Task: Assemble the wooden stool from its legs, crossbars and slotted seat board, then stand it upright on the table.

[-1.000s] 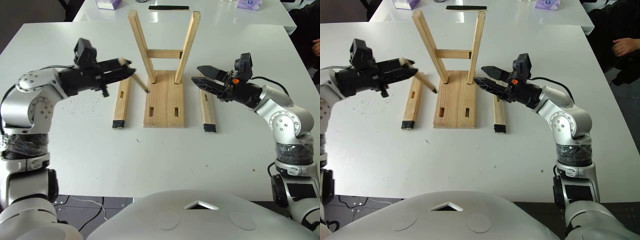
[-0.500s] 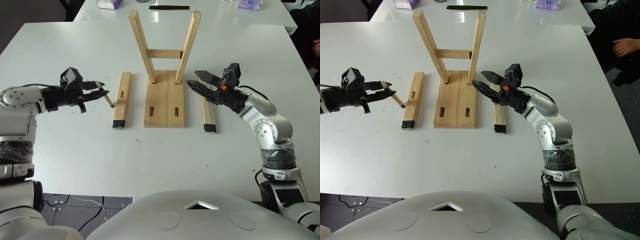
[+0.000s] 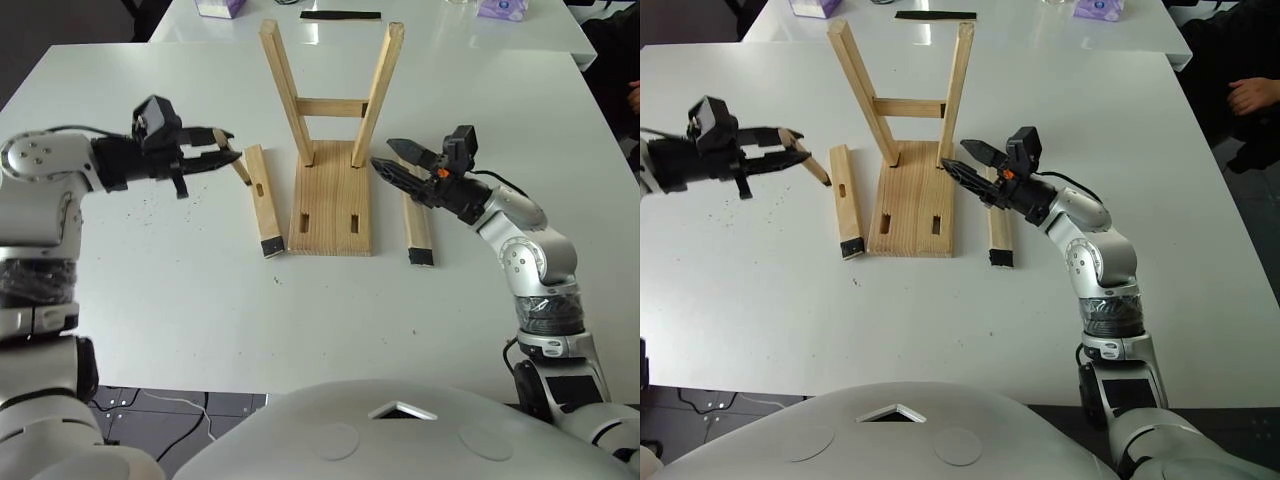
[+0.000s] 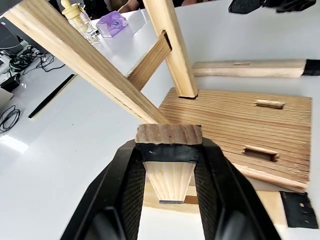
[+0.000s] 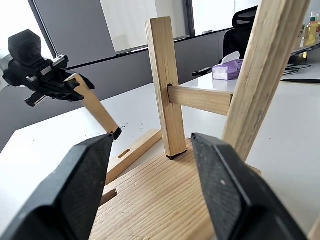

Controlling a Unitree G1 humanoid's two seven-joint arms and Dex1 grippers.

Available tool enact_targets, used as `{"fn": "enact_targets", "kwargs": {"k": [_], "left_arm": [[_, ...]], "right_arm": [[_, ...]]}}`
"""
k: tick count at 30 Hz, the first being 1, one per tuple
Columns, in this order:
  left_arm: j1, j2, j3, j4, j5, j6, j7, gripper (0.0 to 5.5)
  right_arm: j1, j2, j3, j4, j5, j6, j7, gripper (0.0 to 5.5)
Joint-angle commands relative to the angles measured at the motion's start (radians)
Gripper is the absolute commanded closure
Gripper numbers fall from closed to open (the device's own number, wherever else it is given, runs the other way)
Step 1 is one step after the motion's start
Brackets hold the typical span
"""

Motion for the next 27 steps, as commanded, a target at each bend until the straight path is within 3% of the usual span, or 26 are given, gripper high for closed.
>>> {"fn": "enact_targets", "kwargs": {"k": [1, 10, 27], "left_arm": [[-0.077, -0.048, -0.038, 0.12, 0.024, -0.081, -0.083, 4.19], [-0.101, -0.033, -0.016, 0.294, 0.061, -0.208, -0.141, 4.19], [-0.022, -0.056, -0.007, 0.263, 0.05, -0.153, -0.146, 4.19]], "right_arm": [[-0.024, 0.022, 0.011, 0.028, -0.029, -0.026, -0.004, 2.62], [0.016, 0.026, -0.034, 0.025, -0.03, -0.033, -0.029, 2.62], [0.032, 0.033, -0.021, 0.017, -0.033, -0.021, -0.038, 2.62]]}}
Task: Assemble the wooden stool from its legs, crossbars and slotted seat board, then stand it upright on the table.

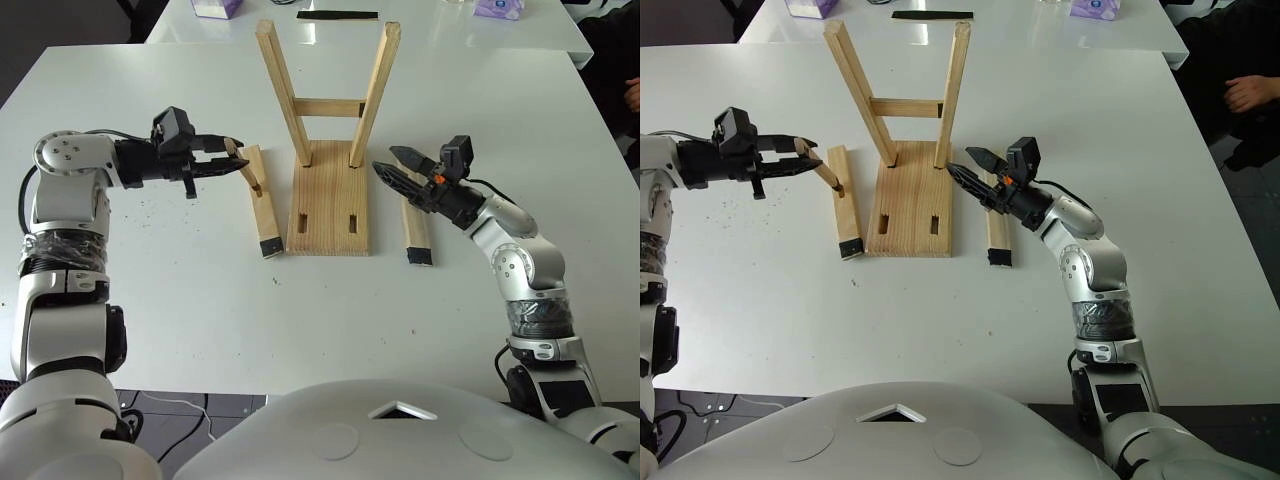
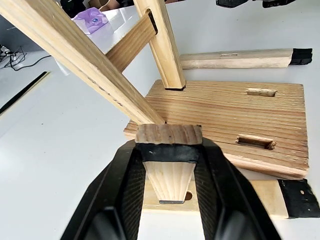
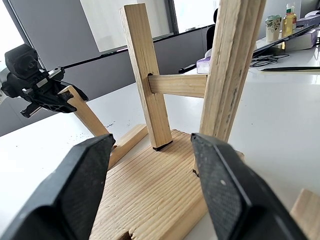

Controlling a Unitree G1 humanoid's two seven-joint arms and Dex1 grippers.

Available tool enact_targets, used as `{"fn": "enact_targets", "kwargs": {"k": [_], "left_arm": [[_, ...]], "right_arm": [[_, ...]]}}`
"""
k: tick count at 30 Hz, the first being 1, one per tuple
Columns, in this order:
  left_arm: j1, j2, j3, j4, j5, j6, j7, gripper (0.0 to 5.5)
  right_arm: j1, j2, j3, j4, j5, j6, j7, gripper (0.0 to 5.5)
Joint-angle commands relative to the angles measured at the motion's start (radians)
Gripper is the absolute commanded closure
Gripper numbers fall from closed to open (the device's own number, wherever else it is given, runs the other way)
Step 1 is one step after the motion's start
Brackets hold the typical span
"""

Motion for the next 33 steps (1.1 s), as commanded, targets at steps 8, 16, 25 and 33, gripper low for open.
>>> {"fn": "enact_targets", "kwargs": {"k": [8, 16, 25, 33], "left_arm": [[0.042, -0.015, 0.014, -0.027, -0.028, 0.061, -0.006, 4.19], [0.051, -0.015, -0.023, -0.037, -0.013, 0.069, -0.044, 4.19], [0.116, 0.026, -0.046, -0.154, -0.051, 0.198, -0.133, 4.19], [0.129, -0.019, -0.134, -0.074, 0.021, 0.118, -0.125, 4.19]], "right_arm": [[0.009, 0.003, 0.002, -0.01, -0.005, 0.011, -0.008, 2.62], [0.017, 0.009, 0.011, -0.008, -0.006, 0.012, -0.007, 2.62], [0.071, 0.025, 0.009, -0.034, -0.004, 0.016, -0.036, 2.62], [0.061, 0.043, 0.022, -0.036, -0.003, 0.03, -0.048, 2.62]]}}
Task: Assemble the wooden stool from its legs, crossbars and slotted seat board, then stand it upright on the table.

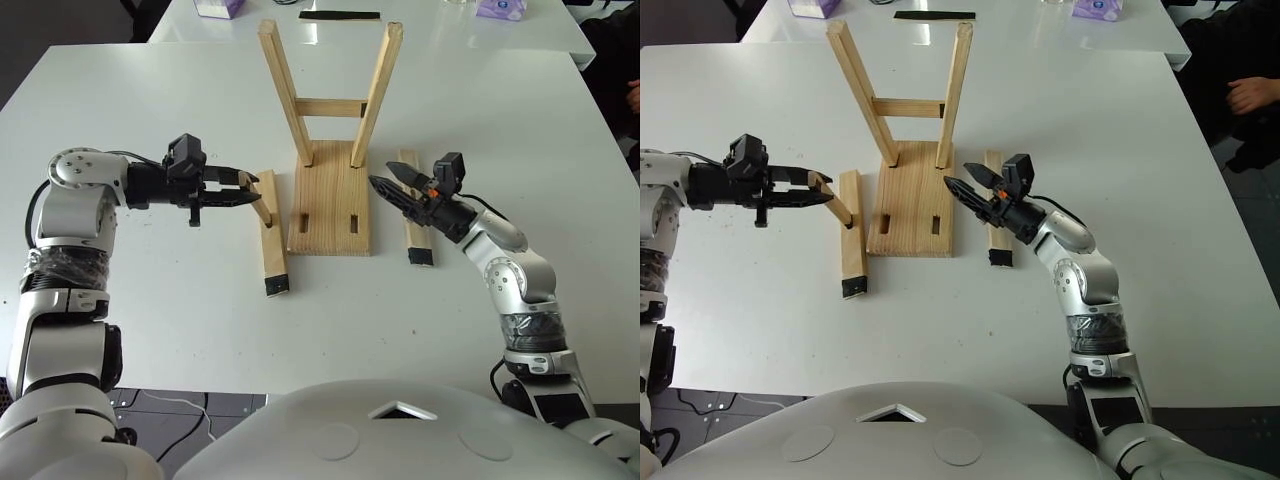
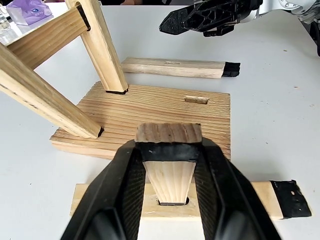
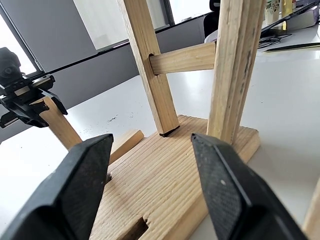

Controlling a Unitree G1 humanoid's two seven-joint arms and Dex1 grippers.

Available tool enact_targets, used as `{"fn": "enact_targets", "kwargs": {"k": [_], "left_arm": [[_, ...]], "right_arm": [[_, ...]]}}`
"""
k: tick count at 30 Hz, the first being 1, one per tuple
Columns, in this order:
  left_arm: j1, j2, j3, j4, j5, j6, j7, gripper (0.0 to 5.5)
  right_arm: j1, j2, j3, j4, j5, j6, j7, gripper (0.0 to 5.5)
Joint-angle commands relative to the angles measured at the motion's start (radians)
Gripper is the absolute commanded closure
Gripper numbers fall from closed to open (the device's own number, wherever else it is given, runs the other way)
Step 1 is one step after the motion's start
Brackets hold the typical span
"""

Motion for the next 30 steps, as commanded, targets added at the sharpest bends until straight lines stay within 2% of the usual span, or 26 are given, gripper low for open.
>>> {"fn": "enact_targets", "kwargs": {"k": [1, 14, 25, 26, 30], "left_arm": [[0.068, -0.02, -0.083, 0.049, 0.107, -0.03, 0.015, 4.19], [0.157, 0.004, -0.096, 0.082, 0.116, -0.099, 0.063, 4.19], [-0.105, -0.022, -0.09, 0.326, 0.159, -0.161, 0.136, 4.19], [-0.111, -0.022, -0.096, 0.328, 0.165, -0.152, 0.134, 3.82], [-0.134, -0.032, -0.072, 0.316, 0.173, -0.108, 0.165, 3.24]], "right_arm": [[-0.01, 0.004, -0.005, -0.011, -0.002, 0.013, -0.015, 2.62], [-0.025, 0.025, -0.011, 0.024, -0.016, 0.006, -0.048, 2.62], [-0.068, 0.055, -0.013, 0.078, -0.034, -0.024, -0.066, 2.62], [-0.069, 0.057, -0.013, 0.081, -0.036, -0.027, -0.069, 2.62], [-0.055, 0.069, -0.02, 0.08, -0.038, -0.035, -0.081, 2.62]]}}
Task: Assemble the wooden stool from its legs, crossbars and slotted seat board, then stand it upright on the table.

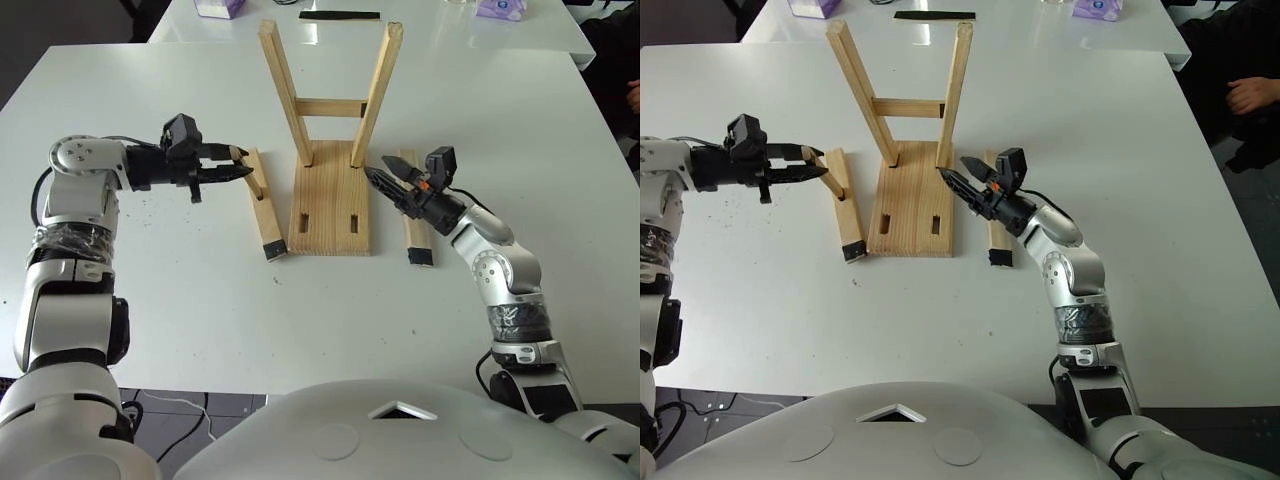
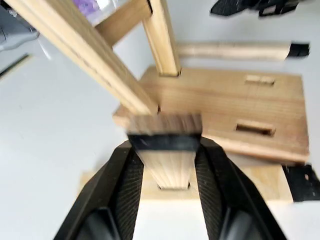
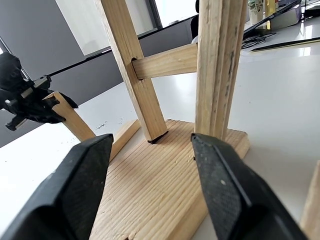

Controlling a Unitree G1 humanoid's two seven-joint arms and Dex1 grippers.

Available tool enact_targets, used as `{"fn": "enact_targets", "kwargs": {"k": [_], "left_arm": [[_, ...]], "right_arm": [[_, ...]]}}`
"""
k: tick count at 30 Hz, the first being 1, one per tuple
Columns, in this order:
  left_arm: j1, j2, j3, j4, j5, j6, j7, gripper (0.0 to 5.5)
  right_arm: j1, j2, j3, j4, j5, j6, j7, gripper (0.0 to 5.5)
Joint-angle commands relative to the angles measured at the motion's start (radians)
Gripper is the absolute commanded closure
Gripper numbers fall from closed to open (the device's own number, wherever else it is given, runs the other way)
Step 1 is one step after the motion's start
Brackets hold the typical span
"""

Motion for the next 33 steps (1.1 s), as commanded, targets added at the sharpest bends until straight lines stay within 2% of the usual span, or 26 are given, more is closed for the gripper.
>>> {"fn": "enact_targets", "kwargs": {"k": [1, 4, 9, 12, 15, 17, 20, 22, 26, 33], "left_arm": [[-0.006, -0.013, 0.018, -0.008, 0.029, 0.027, 0.044, 3.07], [0.029, 0.018, 0.037, -0.055, 0.037, 0.037, 0.045, 3.04], [0.246, 0.115, 0.114, -0.252, 0.012, 0.083, 0.064, 3.04], [0.359, 0.144, 0.194, -0.355, -0.025, 0.139, 0.105, 3.04], [0.489, 0.138, 0.321, -0.46, -0.056, 0.223, 0.237, 3.04], [0.511, 0.041, 0.452, -0.548, -0.095, 0.298, 0.469, 3.04], [0.448, -0.251, 0.636, -0.825, -0.234, 0.485, 0.979, 3.04], [0.402, -0.452, 0.613, -1.042, -0.287, 0.552, 1.25, 3.04], [0.329, -0.605, 0.44, -1.279, -0.202, 0.589, 1.409, 3.04], [0.279, -0.724, 0.402, -1.33, -0.132, 0.704, 1.565, 3.04]], "right_arm": [[0.013, 0.012, -0.01, -0.004, -0.01, -0.013, -0.019, 2.62], [0.048, 0.017, -0.008, -0.022, -0.011, -0.011, -0.026, 2.62], [0.089, 0.026, -0.009, -0.041, -0.015, -0.014, -0.039, 2.62], [0.112, 0.028, -0.016, -0.054, -0.02, -0.022, -0.055, 2.62], [0.123, 0.028, -0.032, -0.053, -0.028, -0.034, -0.081, 2.62], [0.129, 0.028, -0.05, -0.062, -0.024, -0.033, -0.101, 2.62], [0.119, 0.039, -0.116, -0.06, -0.013, -0.021, -0.18, 2.62], [0.099, 0.052, -0.174, -0.043, -0.005, -0.008, -0.259, 2.62], [0.038, 0.043, -0.175, 0.006, -0.07, 0.058, -0.382, 2.62], [-0.068, 0.03, -0.147, 0.136, -0.167, 0.03, -0.47, 2.62]]}}
